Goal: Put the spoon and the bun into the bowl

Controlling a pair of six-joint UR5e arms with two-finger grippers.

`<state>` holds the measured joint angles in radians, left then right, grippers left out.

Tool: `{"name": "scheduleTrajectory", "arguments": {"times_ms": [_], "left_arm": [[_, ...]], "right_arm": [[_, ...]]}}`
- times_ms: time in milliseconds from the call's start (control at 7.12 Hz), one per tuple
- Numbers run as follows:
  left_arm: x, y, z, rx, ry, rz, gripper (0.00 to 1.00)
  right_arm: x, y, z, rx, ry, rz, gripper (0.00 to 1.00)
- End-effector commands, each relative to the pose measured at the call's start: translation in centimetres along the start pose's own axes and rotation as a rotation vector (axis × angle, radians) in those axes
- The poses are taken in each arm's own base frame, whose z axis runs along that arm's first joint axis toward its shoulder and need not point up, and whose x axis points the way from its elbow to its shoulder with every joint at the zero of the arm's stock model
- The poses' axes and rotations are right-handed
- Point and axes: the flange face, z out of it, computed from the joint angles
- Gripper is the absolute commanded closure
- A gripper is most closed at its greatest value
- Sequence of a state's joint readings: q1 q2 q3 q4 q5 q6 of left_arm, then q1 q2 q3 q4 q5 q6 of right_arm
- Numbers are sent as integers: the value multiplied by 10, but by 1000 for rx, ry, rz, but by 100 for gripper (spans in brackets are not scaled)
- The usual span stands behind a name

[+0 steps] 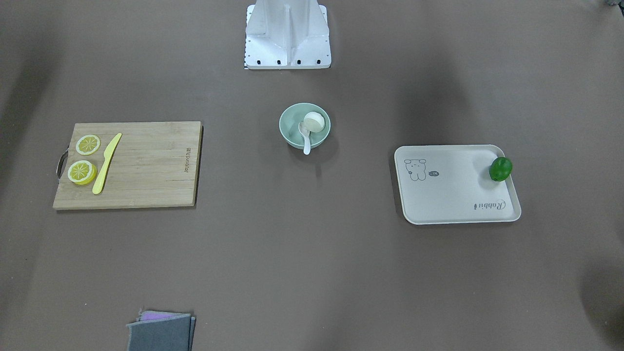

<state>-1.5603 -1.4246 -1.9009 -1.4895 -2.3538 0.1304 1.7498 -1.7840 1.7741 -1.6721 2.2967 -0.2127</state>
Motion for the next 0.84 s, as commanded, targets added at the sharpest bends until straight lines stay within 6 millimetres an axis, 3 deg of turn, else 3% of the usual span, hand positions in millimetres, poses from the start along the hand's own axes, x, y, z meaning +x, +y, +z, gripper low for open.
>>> {"name": "scheduleTrajectory", "arguments": {"times_ms": [0, 702], "left_arm": [[2, 2, -3, 6, -2, 2, 2], [2, 1, -4, 6, -2, 2, 2]], "right_arm": [[-2, 3, 7, -16, -11, 0, 0], [-3, 6, 12, -22, -37, 4, 0]]}}
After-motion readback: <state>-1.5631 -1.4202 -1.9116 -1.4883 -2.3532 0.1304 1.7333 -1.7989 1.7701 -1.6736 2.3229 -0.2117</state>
